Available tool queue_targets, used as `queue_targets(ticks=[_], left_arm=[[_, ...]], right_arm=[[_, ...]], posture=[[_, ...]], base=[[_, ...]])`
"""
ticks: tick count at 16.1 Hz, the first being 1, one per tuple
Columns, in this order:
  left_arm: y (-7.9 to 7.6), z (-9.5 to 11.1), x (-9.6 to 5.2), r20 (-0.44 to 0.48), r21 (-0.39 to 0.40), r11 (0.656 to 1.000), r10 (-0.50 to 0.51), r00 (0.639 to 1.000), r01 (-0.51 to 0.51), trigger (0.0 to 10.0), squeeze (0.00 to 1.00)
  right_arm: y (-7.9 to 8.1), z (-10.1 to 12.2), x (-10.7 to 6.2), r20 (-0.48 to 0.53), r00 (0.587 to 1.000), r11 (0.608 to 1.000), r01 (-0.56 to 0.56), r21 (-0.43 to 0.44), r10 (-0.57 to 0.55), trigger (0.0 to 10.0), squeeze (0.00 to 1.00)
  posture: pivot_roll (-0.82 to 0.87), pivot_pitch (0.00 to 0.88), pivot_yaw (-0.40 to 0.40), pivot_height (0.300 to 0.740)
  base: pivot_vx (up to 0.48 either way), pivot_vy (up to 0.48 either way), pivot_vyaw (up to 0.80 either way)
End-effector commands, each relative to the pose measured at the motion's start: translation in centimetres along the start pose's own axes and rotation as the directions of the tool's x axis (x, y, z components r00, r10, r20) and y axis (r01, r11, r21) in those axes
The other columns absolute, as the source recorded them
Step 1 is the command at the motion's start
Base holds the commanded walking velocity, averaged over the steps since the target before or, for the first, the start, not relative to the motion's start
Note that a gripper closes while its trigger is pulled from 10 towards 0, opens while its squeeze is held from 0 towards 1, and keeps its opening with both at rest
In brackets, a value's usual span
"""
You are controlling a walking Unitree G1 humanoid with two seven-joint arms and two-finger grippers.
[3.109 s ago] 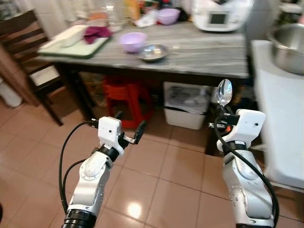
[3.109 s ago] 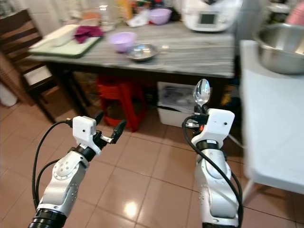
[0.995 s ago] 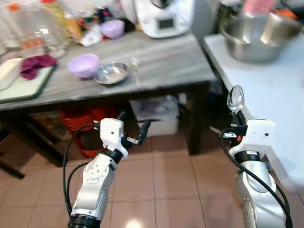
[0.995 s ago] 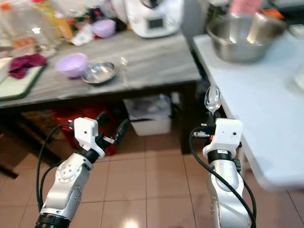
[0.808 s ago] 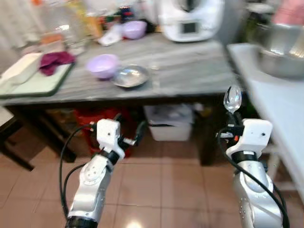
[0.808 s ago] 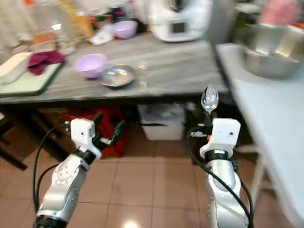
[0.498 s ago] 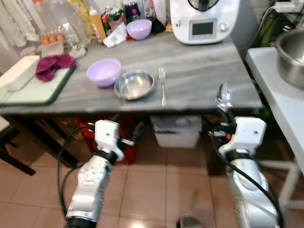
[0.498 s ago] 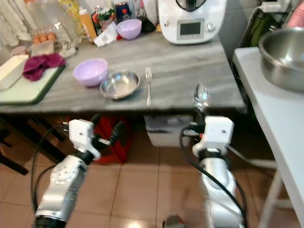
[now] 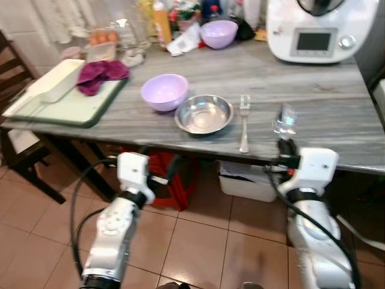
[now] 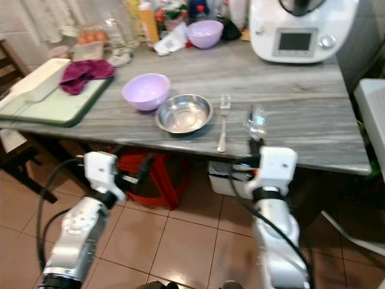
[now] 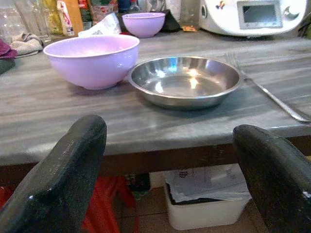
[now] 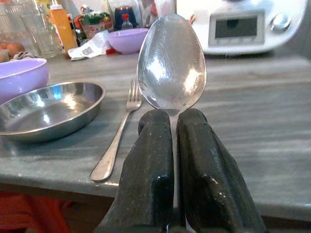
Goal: Setting the table
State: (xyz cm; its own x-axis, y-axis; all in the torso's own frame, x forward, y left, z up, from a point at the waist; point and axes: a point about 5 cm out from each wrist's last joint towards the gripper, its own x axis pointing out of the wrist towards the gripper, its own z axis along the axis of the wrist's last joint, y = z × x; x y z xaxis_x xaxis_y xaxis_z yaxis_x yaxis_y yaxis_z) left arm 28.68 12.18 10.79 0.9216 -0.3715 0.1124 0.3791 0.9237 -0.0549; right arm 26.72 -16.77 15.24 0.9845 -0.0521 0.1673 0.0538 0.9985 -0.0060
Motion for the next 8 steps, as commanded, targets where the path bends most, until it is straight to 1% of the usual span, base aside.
queue_targets(ticks=[1, 4, 6, 8], left_arm=[[0.69, 0.06, -0.28, -0.011, 0.022, 1.0, 0.015, 1.0, -0.015, 10.0, 0.0], [0.44, 0.21, -0.44, 0.004, 0.005, 1.0, -0.024, 1.0, 0.024, 10.0, 0.0], [0.3, 0.23, -0.39, 0.006, 0.002, 1.0, -0.029, 1.0, 0.029, 10.0, 0.0], [0.31, 0.22, -0.38, 0.005, 0.002, 1.0, -0.031, 1.0, 0.031, 10.0, 0.0]], right_arm=[[0.51, 0.18, 0.02, 0.007, 1.0, 1.0, -0.015, 0.018, 0.015, 10.0, 0.0], [0.49, 0.2, 0.01, 0.007, 1.0, 1.0, -0.012, 0.027, 0.011, 10.0, 0.0], [0.42, 0.21, 0.07, 0.006, 1.0, 0.999, -0.01, 0.032, 0.01, 10.0, 0.0], [0.39, 0.21, 0.11, 0.007, 1.0, 0.999, -0.01, 0.036, 0.01, 10.0, 0.0]], posture=[[-0.22, 0.114, 0.13, 0.74], [-0.22, 0.114, 0.13, 0.74], [-0.22, 0.113, 0.128, 0.74], [-0.22, 0.111, 0.128, 0.74]], base=[[0.0, 0.0, 0.0], [0.0, 0.0, 0.0], [0.278, 0.0, 0.0], [0.356, 0.0, 0.0]])
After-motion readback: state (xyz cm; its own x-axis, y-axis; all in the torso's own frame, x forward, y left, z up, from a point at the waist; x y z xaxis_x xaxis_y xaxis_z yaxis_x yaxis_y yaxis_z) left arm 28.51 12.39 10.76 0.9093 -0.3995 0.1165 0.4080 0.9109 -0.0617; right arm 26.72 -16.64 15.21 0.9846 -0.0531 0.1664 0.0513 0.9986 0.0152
